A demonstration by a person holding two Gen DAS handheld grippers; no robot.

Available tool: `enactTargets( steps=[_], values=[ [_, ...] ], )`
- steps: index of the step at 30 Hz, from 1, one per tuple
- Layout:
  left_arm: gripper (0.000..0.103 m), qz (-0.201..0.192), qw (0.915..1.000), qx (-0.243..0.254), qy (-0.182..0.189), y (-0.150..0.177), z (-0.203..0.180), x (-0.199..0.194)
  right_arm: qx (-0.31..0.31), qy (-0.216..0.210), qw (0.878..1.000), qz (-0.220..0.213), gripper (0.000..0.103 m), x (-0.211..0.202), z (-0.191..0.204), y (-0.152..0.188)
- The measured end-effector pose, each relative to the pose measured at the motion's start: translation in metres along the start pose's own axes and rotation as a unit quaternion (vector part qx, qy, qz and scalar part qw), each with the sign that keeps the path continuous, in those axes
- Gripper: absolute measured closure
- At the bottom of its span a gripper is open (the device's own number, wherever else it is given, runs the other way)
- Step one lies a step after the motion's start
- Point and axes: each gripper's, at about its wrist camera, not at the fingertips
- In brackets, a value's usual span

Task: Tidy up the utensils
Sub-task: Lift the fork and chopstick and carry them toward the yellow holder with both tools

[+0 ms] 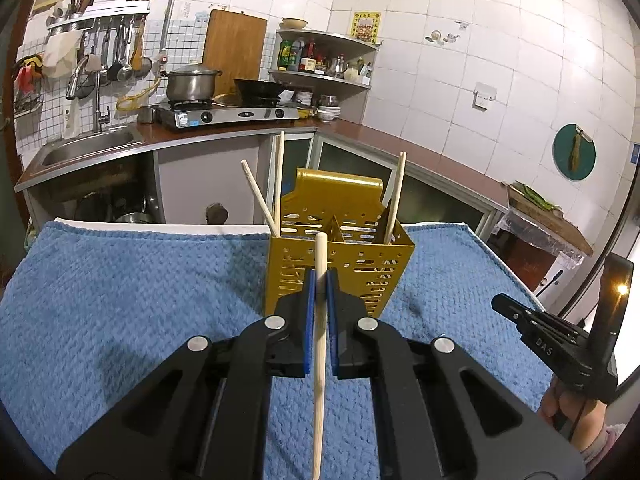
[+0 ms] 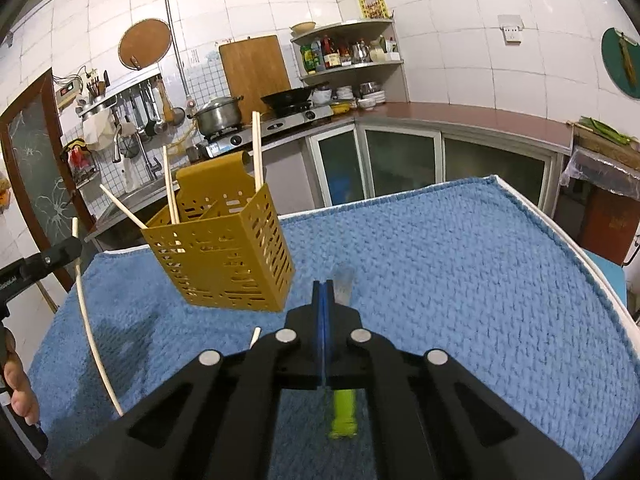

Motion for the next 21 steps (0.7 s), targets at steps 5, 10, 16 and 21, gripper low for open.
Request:
enactTargets(
  steps=[5,10,16,21],
  values=[
    [0.098,0.018,0.9998,-0.004,-0.008,0.007,0.008,0.012,-0.004,0.002,0.999,0.051,0.103,0.027,-0.004,0.009],
    [0.098,0.039,0.9991,-0.01,-0.015,0.013,0.02,0.028,0.008,0.021,0.994,0.11,0.099,0.062,-0.02,0.019],
    [0.098,0.068,0.9972,-0.024,-0.021,0.015,0.034,0.052,-0.008,0.047,0.984,0.175,0.066,0.103,-0.026,0.033],
    [0.098,0.087,0.9957,-0.016,-0.029,0.021,0.039,0.07,-0.021,0.054,0.98,0.19,0.056,0.121,-0.022,0.035]
  ],
)
Point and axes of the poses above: each gripper's, at about its wrist camera, not at the fingertips, and x roughly the way its jaws point, z to its left, y to its underside, and after that the axes turned 14 degrees about -z, right-handed
